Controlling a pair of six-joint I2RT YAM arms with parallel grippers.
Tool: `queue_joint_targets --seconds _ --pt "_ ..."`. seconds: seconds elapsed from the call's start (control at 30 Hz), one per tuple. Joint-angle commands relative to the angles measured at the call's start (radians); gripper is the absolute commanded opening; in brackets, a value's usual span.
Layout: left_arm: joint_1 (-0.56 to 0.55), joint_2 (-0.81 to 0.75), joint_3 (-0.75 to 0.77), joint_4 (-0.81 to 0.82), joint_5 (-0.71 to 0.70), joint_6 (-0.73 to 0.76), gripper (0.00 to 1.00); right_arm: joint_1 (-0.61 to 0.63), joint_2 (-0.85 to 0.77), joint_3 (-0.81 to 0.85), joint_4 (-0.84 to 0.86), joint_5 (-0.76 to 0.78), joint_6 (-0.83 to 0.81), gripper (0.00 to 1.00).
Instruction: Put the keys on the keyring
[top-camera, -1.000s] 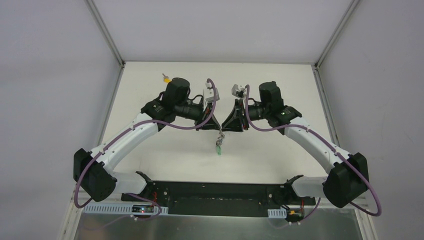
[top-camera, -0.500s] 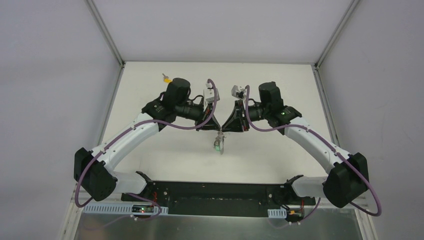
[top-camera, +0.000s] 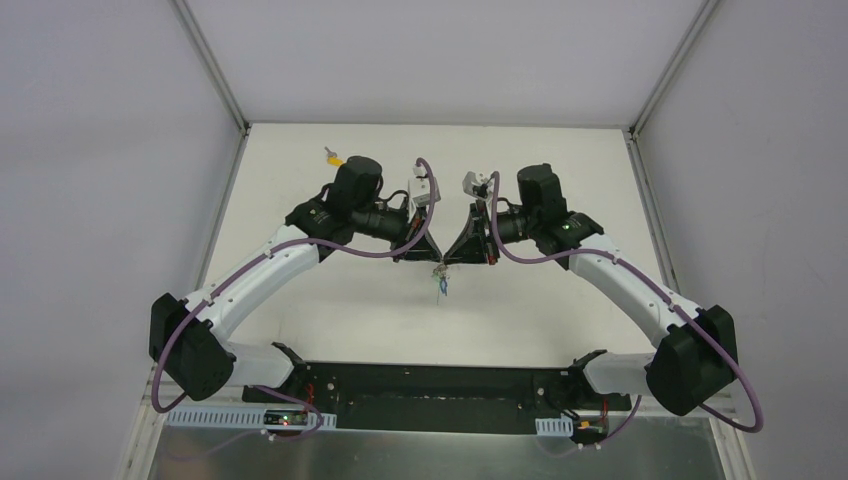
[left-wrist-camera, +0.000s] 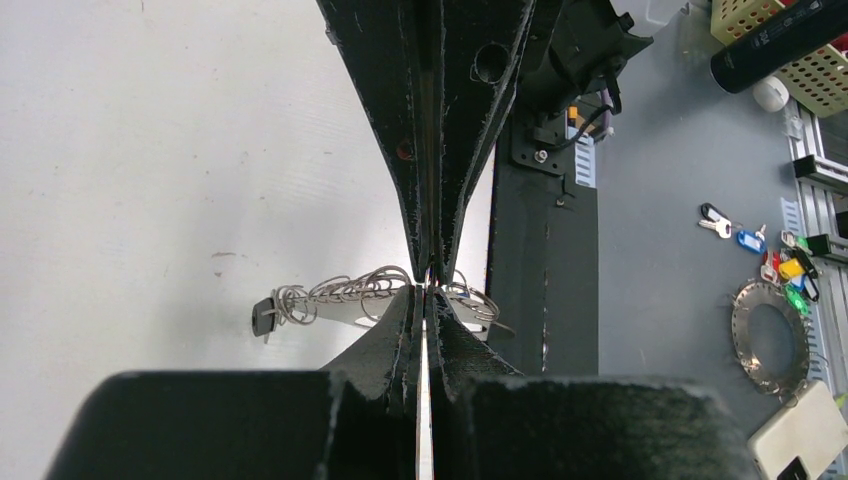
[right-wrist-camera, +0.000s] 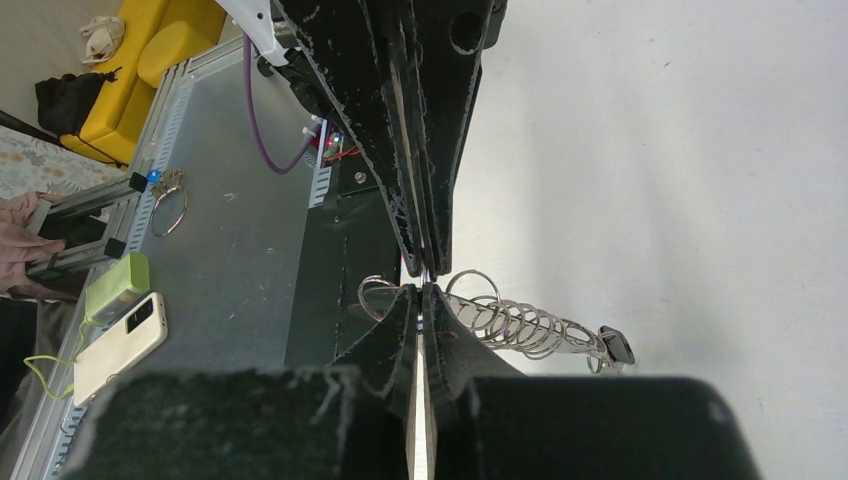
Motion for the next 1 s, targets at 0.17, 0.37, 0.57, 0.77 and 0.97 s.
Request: queue_joint_targets --seconds 0.17,0.37,0.57,0.77,0.97 --pt "0.016 -0.037 -0.063 0.209 0.042 -0.112 0.00 -0.036 -0.008 0.021 0.200 -0.038 0.204 0.00" --pt "0.050 -0.052 -0.142 0.447 0.044 -0.277 0.16 -0.083 -0.002 -0.039 0.475 -0.056 0.477 0.00" --pt "0.054 -0.046 -0.149 0.494 0.042 -0.320 0.17 -0.099 0.001 -0.068 0.552 -0.057 0.530 0.00" --pt "0.065 -0.048 -0.157 0.539 0.042 -0.355 0.16 -0.102 0.006 -0.086 0.581 -0.060 0.545 0.00" --pt "0.094 -0.054 -0.179 0.613 0.033 -0.417 0.07 -0.104 0.012 -0.097 0.613 -0.066 0.564 0.00"
